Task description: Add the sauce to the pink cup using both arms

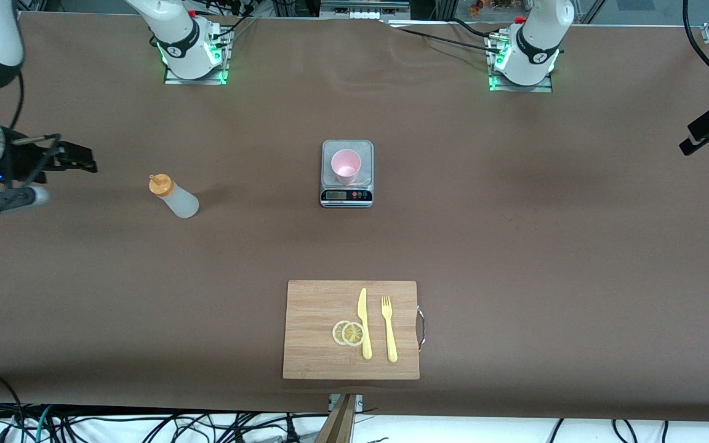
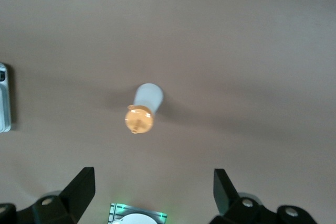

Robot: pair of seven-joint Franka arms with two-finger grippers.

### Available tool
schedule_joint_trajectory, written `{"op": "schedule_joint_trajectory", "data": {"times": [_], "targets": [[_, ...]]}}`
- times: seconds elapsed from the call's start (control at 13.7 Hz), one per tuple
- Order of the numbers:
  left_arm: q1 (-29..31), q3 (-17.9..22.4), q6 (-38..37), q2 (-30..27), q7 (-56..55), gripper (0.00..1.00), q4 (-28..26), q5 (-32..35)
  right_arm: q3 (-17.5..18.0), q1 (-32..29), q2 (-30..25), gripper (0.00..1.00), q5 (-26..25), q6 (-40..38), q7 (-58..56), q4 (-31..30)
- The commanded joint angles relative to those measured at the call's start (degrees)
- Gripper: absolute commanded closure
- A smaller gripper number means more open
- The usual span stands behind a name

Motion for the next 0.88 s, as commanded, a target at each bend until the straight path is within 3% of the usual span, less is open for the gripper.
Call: {"op": "schedule_joint_trajectory", "data": {"times": [0.0, 0.8], "targets": [[0.12, -0.31, -1.08, 0.46, 1.33, 0.0, 1.81, -2.68, -1.04, -0.85, -4.91, 0.0, -0.92, 2.32, 0.5, -3.36], [0.12, -0.22, -2.05, 0.72, 1.16, 0.0, 2.95, -2.95, -1.22, 0.73, -8.96, 0.0, -1.45, 1.0, 7.44, -8.02]]}}
